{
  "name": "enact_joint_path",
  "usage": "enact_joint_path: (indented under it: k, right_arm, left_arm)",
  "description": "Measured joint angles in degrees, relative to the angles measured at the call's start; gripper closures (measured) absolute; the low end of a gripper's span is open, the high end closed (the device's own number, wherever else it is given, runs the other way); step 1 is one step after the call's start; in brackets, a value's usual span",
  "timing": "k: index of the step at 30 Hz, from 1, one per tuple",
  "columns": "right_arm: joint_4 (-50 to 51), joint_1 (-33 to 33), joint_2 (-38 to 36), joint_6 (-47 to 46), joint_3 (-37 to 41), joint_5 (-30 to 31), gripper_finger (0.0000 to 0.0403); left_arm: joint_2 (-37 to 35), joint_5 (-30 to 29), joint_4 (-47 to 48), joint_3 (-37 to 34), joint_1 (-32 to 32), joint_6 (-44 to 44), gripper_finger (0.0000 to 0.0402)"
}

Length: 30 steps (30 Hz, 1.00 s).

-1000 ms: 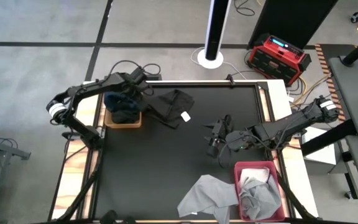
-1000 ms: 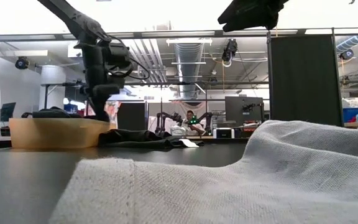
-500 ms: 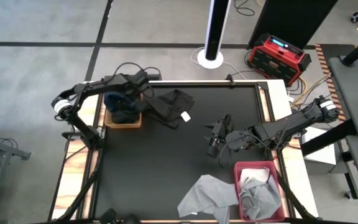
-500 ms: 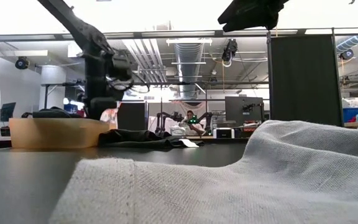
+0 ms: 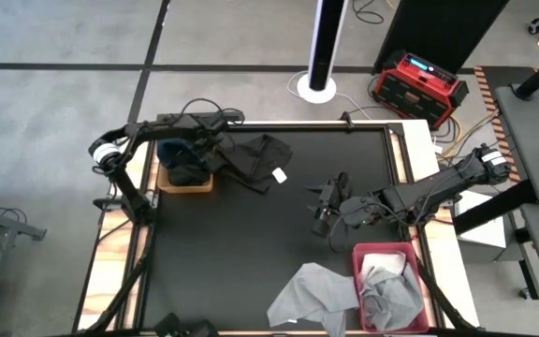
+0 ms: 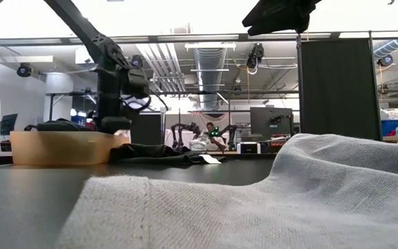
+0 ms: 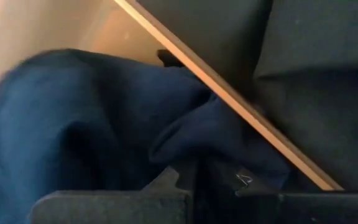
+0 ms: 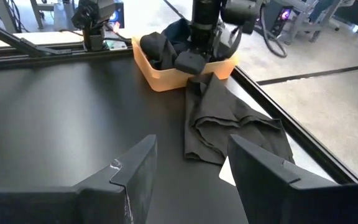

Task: Sort towels by color in basket
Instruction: Put the dark blue towel into the orange bin

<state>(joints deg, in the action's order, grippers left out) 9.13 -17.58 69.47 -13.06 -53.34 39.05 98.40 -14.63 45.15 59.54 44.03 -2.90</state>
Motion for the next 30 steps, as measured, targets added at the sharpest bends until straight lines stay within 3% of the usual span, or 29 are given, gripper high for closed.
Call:
enact_joint_path:
  k: [15, 22, 30]
  right_arm:
    - [0.02, 0.00, 0.00, 0.02, 0.00, 0.00, 0.0213]
    - [0.02, 0.00, 0.00, 0.01, 0.00, 0.00, 0.0213]
    - [-0.05, 0.00, 0.00, 0.00, 0.00, 0.00, 0.0213]
  left_arm:
    - [-12.23, -0.64, 8.08, 0.53, -0.07, 5.81, 0.0402]
    - [-14.94, -17.69, 14.03, 0.49, -0.02, 12.69, 0.0402]
    - [-16.25, -28.79, 20.47, 0.42, 0.44, 18.79, 0.0402]
